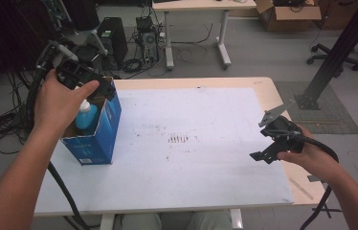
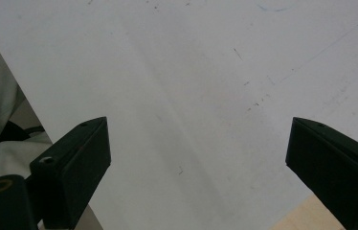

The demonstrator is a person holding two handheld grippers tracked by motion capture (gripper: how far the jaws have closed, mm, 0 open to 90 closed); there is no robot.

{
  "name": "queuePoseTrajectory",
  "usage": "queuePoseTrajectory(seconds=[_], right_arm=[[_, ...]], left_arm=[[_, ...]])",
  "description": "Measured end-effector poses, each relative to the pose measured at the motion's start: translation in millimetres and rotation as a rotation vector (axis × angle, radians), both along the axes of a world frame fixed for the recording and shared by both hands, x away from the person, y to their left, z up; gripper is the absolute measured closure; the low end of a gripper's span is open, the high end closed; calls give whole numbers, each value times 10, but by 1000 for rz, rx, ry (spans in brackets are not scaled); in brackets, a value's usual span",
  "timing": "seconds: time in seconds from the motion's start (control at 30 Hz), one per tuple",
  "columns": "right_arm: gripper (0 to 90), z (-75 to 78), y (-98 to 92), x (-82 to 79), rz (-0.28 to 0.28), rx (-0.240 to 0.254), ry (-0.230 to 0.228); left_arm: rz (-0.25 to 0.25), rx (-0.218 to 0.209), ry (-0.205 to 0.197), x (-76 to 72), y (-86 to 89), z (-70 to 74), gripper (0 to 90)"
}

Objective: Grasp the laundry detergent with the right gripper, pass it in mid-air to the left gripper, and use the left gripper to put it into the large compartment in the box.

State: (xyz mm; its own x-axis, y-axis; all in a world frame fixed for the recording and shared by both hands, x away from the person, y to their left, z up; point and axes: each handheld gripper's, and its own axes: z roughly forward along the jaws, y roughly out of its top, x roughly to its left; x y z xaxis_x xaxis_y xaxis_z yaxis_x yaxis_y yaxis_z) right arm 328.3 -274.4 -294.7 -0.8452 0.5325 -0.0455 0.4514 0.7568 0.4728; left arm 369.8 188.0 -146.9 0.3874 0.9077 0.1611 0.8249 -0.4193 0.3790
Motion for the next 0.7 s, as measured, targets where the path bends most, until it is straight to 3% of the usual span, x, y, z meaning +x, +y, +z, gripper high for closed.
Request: queuePoseTrajectory(seconds=[0.37,0.7], right_arm=[[81,28,-32,-30,-9,0,5],[80,41,-11,-36,-9,-1,15]], left_arm=[[-109,10,14,0,-273,68,85],[-191,4,25,20,-455,37,85]])
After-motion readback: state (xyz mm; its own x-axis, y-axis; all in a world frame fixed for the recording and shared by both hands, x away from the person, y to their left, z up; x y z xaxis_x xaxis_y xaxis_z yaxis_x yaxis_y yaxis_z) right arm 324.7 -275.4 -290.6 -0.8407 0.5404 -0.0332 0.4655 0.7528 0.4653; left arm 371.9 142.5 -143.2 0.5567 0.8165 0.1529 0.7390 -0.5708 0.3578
